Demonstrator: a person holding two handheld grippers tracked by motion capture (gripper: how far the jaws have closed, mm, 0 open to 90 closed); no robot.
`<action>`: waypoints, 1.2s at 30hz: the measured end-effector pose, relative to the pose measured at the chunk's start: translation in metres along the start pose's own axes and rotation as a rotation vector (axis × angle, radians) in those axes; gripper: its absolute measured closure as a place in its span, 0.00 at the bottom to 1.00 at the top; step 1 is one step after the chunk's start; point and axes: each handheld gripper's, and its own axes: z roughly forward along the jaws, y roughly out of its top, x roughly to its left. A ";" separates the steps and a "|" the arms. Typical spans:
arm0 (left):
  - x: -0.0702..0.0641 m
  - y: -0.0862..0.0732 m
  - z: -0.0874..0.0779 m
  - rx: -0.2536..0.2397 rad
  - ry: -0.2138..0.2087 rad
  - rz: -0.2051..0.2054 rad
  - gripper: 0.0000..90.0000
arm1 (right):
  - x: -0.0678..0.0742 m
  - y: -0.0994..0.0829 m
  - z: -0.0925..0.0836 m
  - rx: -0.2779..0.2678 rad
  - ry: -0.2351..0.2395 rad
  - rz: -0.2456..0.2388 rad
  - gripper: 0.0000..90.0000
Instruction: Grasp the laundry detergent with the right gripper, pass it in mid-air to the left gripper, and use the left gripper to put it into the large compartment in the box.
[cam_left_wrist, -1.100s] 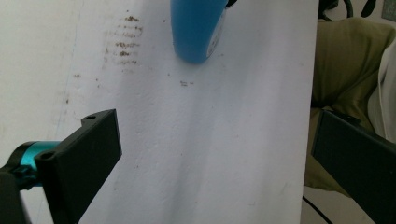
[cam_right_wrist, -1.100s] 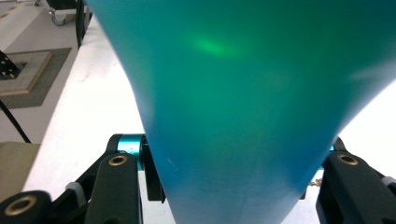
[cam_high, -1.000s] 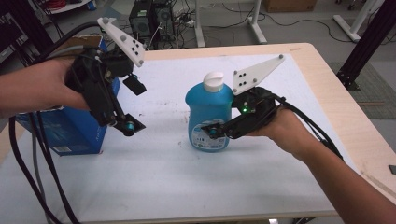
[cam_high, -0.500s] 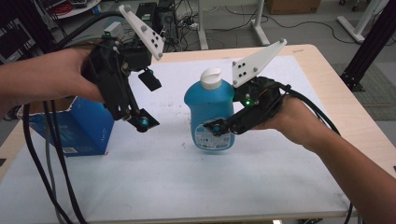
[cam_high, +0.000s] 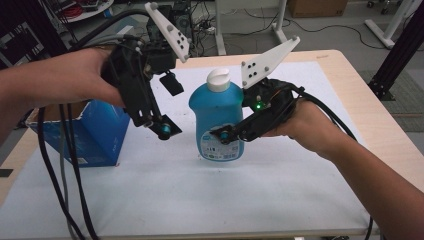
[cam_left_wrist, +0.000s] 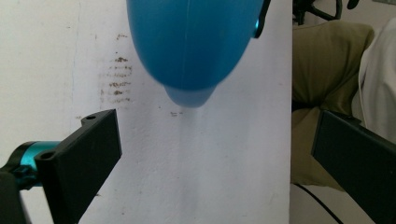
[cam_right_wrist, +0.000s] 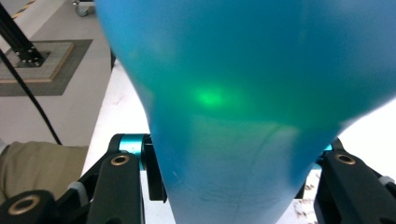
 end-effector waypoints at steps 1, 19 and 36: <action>0.000 0.000 0.000 0.000 0.000 0.000 0.02 | 0.000 0.000 0.000 0.000 0.000 0.000 0.52; 0.002 0.032 0.005 0.035 0.006 0.041 0.02 | 0.007 0.028 0.019 0.054 0.043 -0.034 0.52; 0.006 0.033 0.010 0.067 -0.012 0.052 0.22 | 0.007 0.028 0.020 0.064 0.047 -0.032 0.52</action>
